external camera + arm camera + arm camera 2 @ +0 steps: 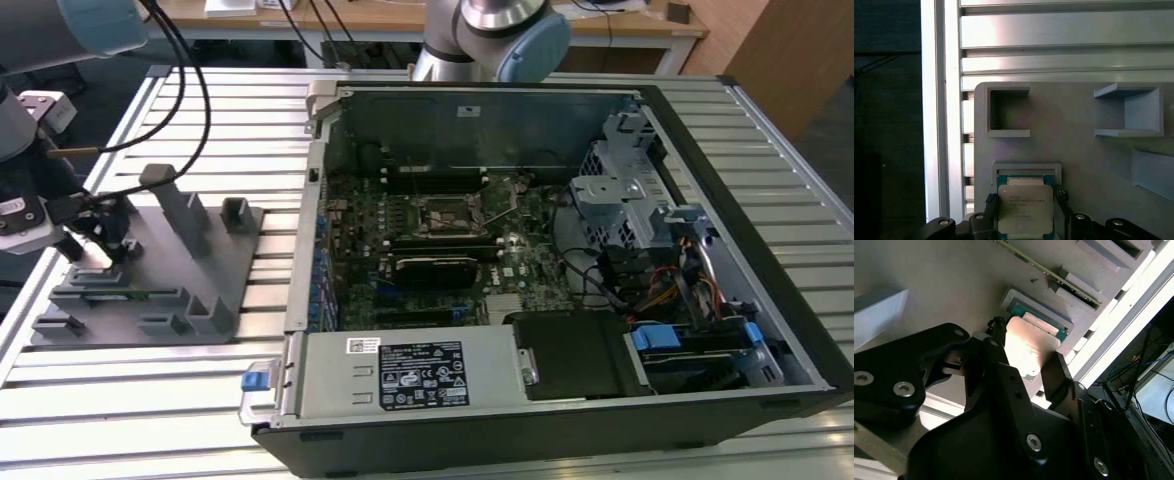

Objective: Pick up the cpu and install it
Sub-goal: 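Pick up the cpu and move it towards the insertion slot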

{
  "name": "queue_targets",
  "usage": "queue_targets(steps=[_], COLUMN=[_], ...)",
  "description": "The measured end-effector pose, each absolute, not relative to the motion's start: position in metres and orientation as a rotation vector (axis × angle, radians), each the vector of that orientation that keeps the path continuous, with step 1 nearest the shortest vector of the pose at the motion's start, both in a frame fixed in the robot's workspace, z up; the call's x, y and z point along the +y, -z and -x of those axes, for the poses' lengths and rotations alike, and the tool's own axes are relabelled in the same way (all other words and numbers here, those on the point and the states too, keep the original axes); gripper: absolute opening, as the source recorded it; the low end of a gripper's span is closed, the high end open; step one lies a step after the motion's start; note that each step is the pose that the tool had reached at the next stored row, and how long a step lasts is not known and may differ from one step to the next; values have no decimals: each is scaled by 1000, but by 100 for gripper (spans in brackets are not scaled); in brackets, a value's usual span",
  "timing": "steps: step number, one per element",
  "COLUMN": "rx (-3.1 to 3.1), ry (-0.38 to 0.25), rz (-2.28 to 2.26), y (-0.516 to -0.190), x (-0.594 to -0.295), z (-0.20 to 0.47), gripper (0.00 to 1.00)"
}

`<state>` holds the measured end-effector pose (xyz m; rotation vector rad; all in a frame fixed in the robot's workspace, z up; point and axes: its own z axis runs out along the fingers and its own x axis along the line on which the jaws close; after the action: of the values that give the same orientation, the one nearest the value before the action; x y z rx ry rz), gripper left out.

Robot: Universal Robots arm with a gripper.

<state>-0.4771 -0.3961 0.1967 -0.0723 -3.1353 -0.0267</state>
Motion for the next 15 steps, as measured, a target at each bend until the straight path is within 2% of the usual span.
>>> queue_targets(steps=[15], rx=[-3135], ry=[26], rz=[71], y=[-234], x=[-396], z=[477], gripper=[53])
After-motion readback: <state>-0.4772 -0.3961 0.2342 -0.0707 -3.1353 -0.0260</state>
